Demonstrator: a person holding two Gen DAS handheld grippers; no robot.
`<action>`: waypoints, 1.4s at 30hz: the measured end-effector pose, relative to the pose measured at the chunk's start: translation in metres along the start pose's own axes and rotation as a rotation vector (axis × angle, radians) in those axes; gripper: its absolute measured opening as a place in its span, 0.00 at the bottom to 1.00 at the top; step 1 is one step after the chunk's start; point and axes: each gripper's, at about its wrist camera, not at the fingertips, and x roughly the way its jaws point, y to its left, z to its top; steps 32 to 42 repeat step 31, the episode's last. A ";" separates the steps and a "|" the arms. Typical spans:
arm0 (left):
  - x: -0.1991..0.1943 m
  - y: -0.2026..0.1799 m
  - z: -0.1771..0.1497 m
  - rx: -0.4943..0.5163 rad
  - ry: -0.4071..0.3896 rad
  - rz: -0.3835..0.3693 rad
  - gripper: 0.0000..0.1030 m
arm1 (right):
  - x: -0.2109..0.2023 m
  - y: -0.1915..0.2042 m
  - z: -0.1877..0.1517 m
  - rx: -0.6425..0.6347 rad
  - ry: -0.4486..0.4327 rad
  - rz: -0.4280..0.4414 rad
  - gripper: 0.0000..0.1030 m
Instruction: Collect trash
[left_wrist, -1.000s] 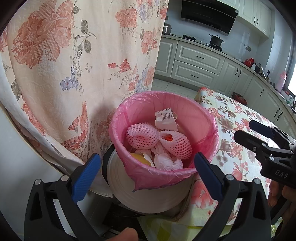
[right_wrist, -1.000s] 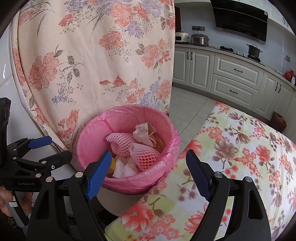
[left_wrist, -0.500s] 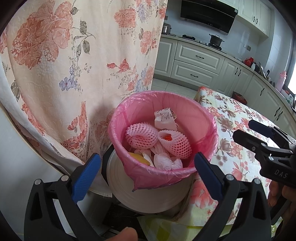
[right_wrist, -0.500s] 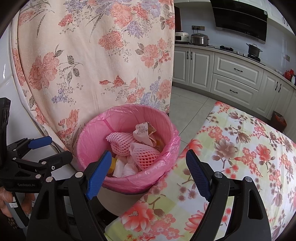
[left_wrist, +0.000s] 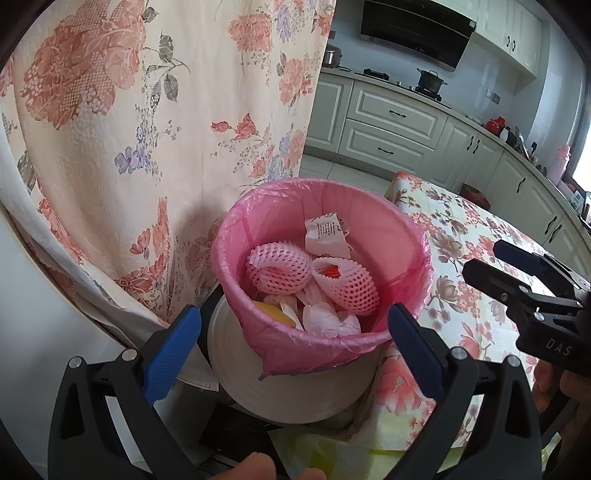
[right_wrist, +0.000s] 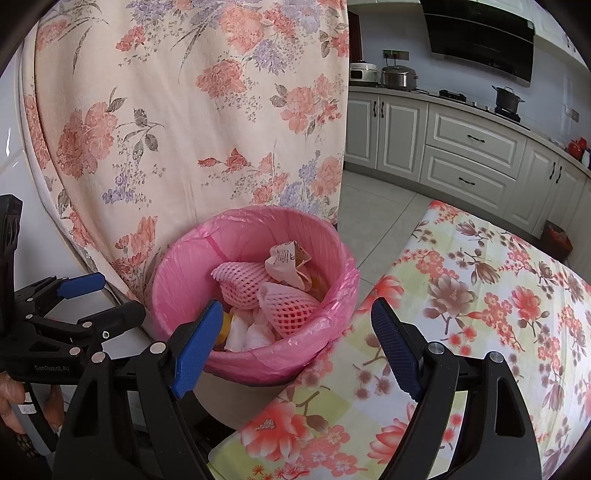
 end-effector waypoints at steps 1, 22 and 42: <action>0.000 0.000 0.000 0.001 0.001 -0.001 0.95 | 0.000 0.000 0.000 0.001 0.001 0.000 0.76; -0.003 -0.007 -0.001 0.039 -0.020 0.031 0.95 | 0.004 -0.004 -0.002 0.006 0.007 -0.003 0.76; -0.003 -0.006 0.001 0.031 -0.021 0.039 0.95 | 0.004 -0.003 -0.002 0.008 0.006 -0.003 0.77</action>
